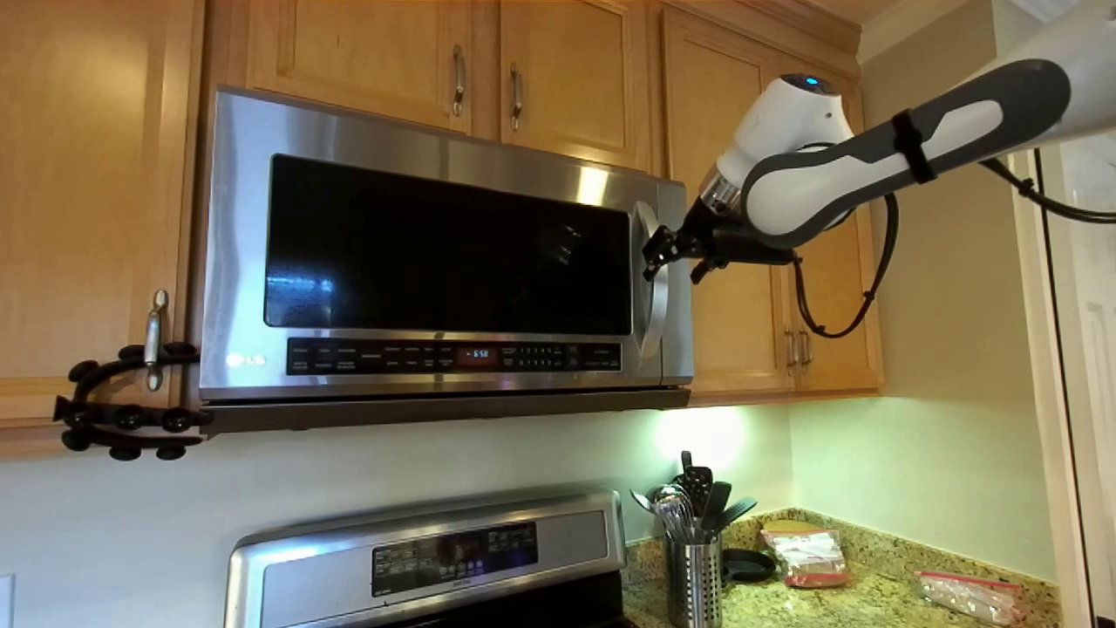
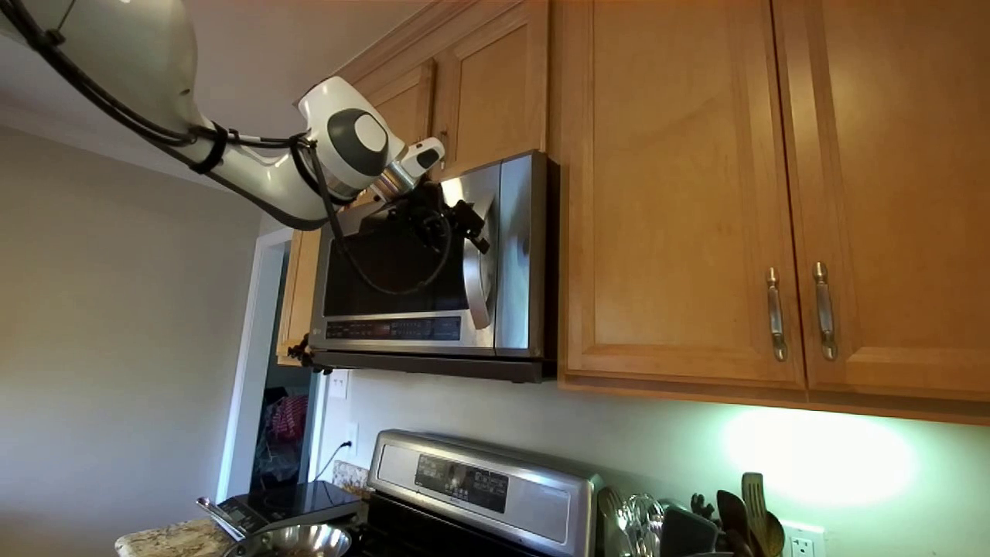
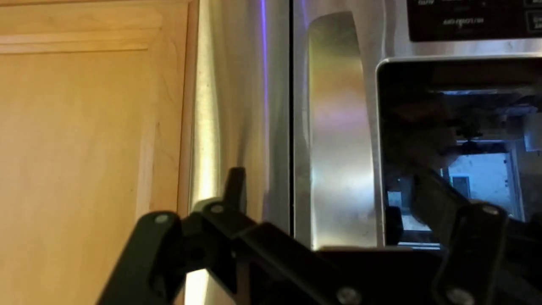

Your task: Open the microwave door

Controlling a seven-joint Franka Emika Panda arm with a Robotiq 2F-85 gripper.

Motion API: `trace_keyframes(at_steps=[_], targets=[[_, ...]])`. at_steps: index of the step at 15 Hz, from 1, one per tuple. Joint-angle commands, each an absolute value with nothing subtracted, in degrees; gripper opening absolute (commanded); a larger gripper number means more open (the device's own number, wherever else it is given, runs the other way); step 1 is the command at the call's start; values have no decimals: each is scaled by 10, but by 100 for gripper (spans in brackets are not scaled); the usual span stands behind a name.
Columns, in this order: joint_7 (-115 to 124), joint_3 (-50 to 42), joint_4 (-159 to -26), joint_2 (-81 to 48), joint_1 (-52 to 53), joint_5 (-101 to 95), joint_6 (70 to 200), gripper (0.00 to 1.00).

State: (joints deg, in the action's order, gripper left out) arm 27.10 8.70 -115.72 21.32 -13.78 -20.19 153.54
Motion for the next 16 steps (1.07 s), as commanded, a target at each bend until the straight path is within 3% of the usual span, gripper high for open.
trace_keyframes(at_steps=[1,2,4,11,12,16], targets=[[275,82,-1130,176,-146,-206,1567,100],[272,79,-1126,169,-141,-201,1570,75],[274,81,-1122,161,-141,-202,1567,68],[292,97,-1135,172,-144,-212,1549,19],[299,100,-1139,173,-147,-216,1543,14],[294,98,-1154,184,-143,-211,1541,14]])
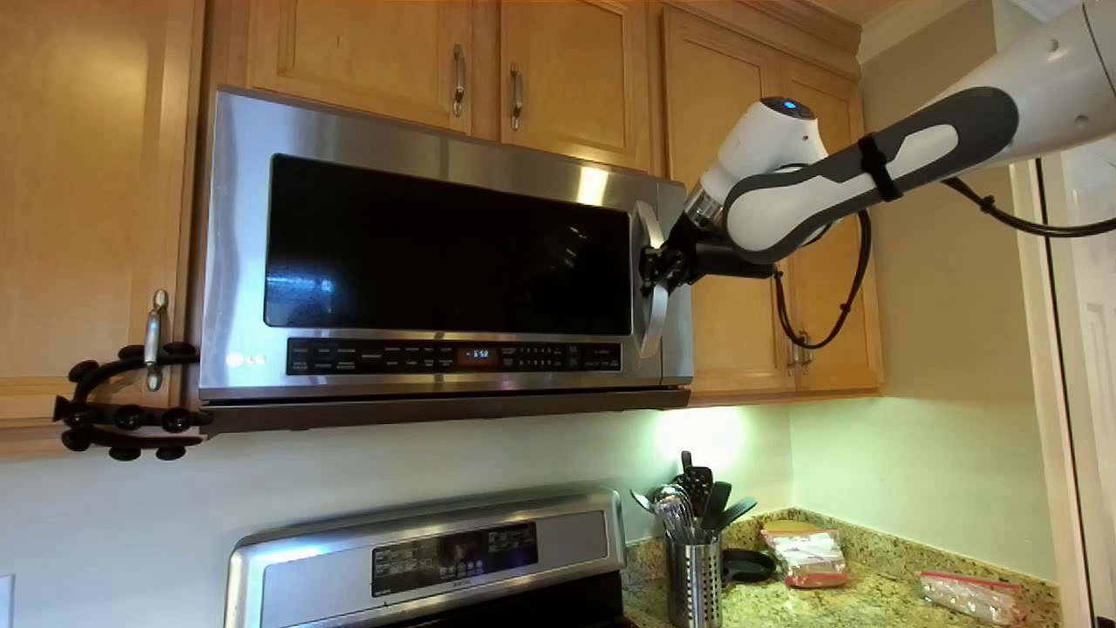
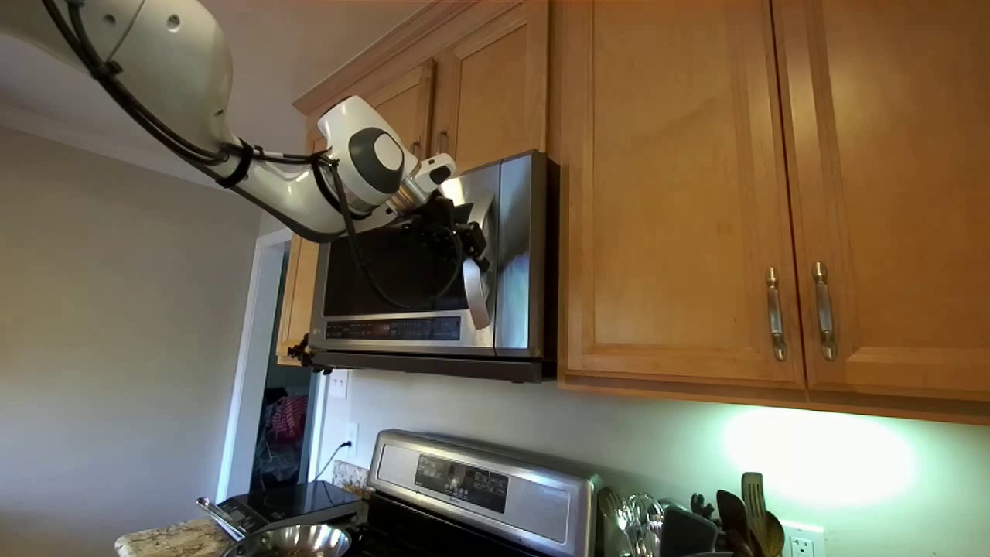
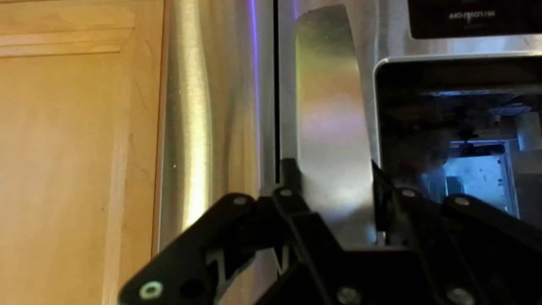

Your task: Open the microwave door

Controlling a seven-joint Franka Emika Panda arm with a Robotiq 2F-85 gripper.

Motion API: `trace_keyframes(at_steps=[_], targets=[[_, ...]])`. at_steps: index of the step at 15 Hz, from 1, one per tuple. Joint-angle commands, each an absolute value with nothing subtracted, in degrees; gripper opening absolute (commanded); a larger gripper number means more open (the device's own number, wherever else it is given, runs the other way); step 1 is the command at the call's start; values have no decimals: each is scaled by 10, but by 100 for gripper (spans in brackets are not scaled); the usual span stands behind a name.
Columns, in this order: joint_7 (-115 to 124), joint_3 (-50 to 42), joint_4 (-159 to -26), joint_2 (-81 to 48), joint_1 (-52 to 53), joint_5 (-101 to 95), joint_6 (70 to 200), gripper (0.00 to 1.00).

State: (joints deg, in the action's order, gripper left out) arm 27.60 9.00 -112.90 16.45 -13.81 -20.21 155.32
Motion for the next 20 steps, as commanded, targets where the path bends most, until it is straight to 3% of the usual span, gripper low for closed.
trace_keyframes(at_steps=[1,13,19,20], targets=[[290,97,-1156,187,-140,-207,1535,13],[298,119,-1189,245,-117,-222,1483,13],[328,160,-1223,327,-118,-219,1371,13],[330,164,-1225,335,-117,-216,1347,24]])
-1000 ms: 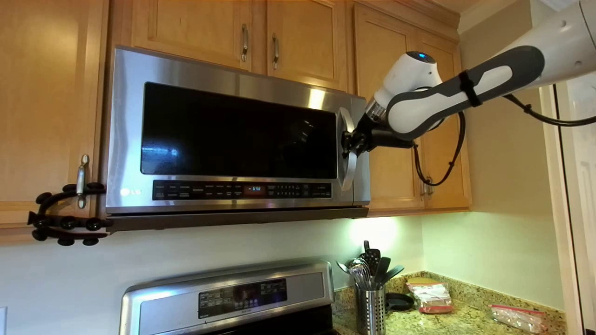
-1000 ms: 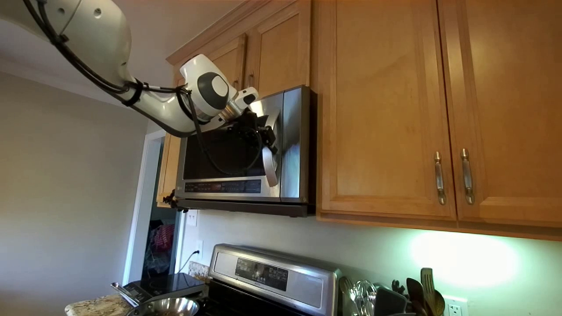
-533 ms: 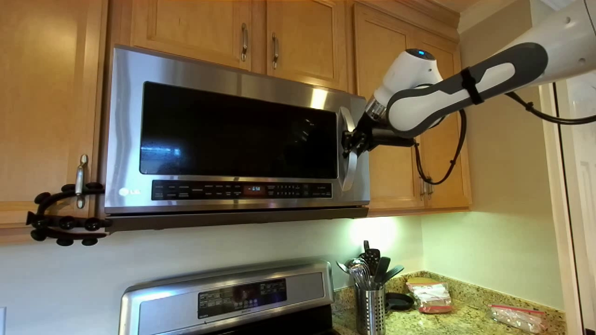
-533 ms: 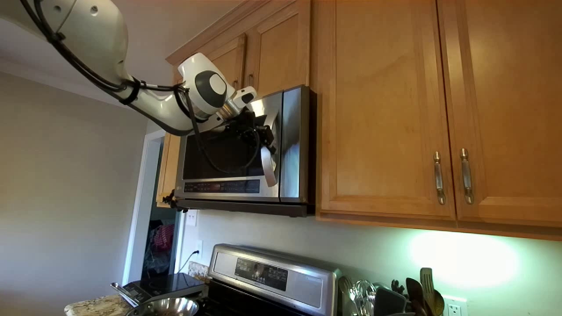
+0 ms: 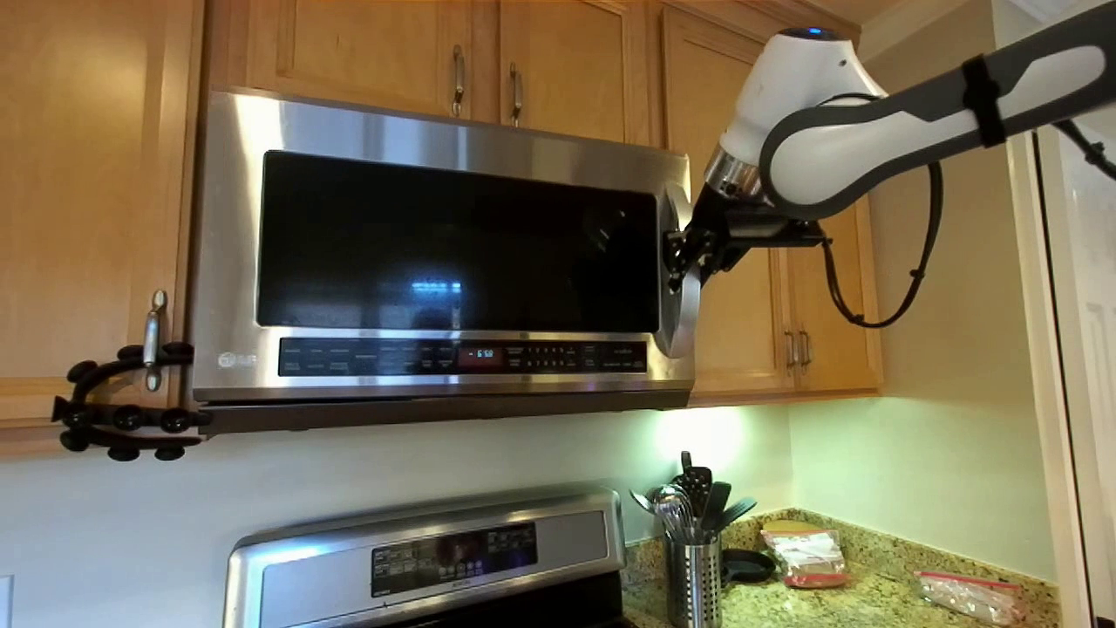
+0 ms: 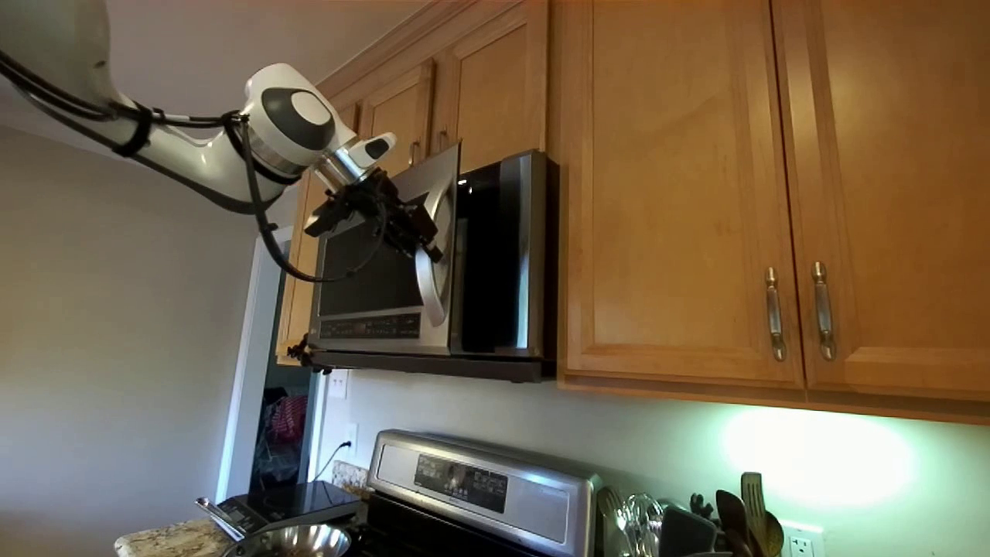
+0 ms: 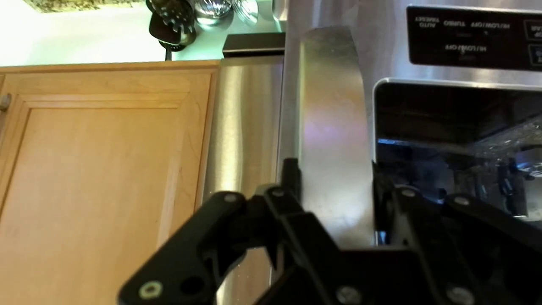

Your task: Open the microwave door

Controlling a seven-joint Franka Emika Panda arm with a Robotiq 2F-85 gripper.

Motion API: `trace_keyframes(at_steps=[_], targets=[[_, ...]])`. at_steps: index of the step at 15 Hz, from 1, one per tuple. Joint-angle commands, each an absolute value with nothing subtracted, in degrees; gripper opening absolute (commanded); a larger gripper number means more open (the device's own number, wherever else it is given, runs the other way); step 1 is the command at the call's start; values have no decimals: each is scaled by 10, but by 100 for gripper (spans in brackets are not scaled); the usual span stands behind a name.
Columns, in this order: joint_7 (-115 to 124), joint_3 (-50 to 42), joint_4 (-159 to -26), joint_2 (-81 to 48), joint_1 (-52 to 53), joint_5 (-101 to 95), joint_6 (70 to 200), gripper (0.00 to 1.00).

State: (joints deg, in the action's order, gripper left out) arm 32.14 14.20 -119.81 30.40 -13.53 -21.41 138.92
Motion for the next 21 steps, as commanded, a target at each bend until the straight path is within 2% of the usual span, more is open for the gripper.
trace_keyframes(at_steps=[1,3,7,8,13,21], targets=[[331,167,-1225,341,-114,-212,1328,63],[333,181,-1214,348,-100,-197,1270,69],[341,173,-1209,348,-74,-161,1174,96],[337,162,-1215,349,-72,-154,1161,99],[338,136,-1222,347,-75,-138,1085,100],[259,37,-1313,349,-54,3,1099,100]])
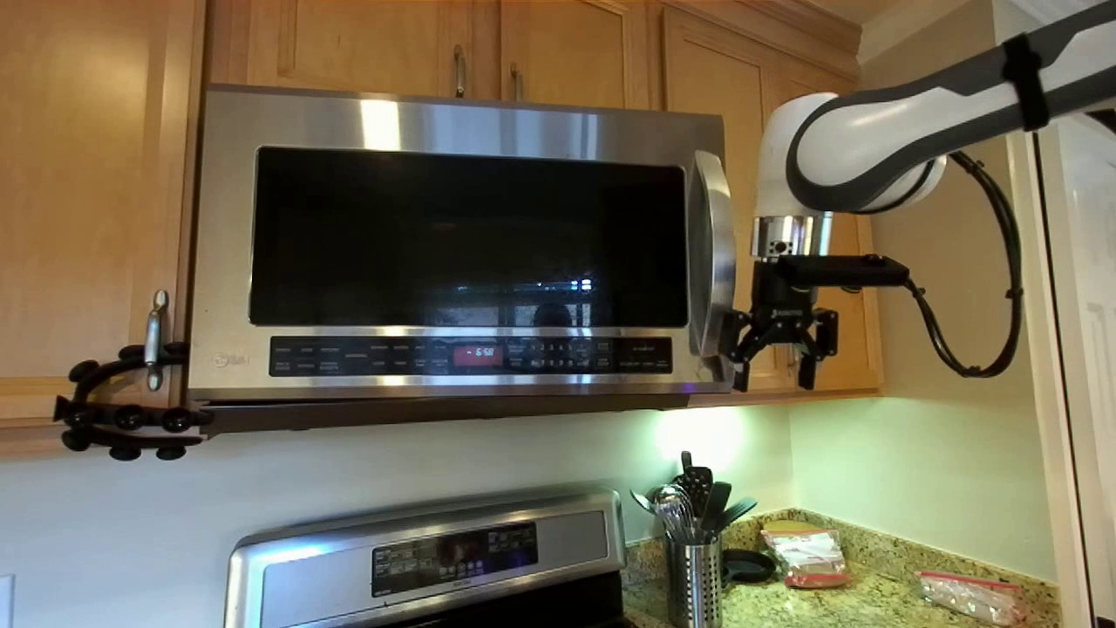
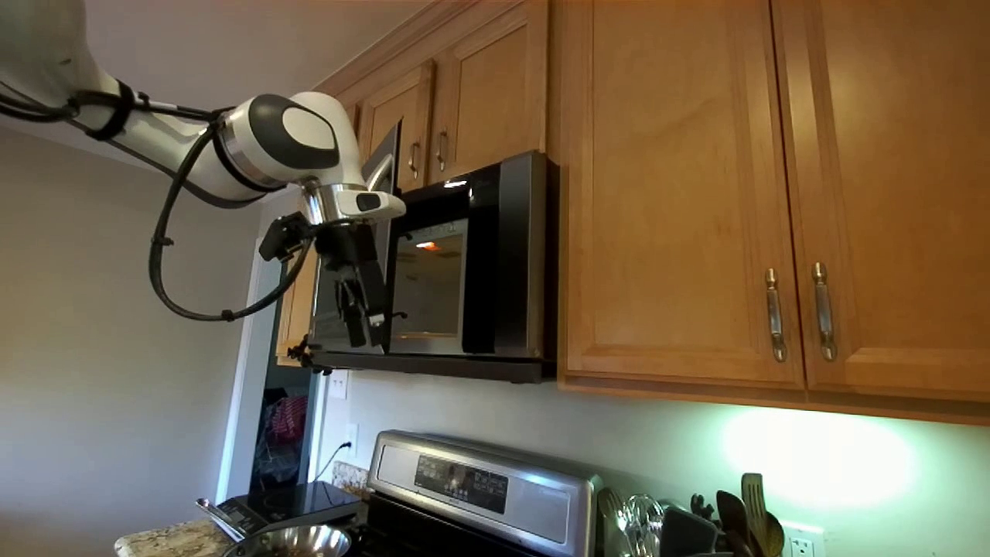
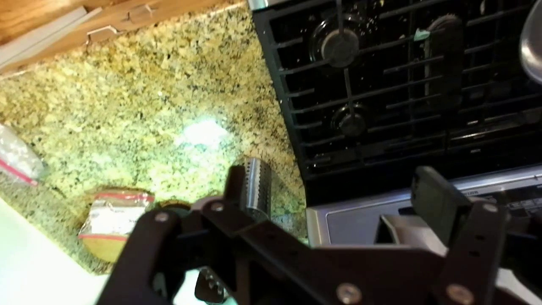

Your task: Open the microwave door

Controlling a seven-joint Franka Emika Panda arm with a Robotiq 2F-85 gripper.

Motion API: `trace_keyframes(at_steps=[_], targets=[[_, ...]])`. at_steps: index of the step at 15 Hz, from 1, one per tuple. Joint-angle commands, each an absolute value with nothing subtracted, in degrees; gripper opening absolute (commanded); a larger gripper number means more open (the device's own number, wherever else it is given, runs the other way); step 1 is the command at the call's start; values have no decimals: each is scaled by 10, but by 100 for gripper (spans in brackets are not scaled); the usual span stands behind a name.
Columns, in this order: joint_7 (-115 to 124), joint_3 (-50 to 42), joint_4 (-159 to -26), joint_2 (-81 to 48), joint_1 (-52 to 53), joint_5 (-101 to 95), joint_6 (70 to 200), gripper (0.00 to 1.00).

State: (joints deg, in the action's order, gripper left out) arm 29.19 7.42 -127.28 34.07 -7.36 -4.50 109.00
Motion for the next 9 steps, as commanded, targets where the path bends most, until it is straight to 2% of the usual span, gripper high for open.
trace_keyframes(at_steps=[1,9], targets=[[246,29,-1323,349,-53,22,1097,100],[199,21,-1354,342,-59,54,1081,100]])
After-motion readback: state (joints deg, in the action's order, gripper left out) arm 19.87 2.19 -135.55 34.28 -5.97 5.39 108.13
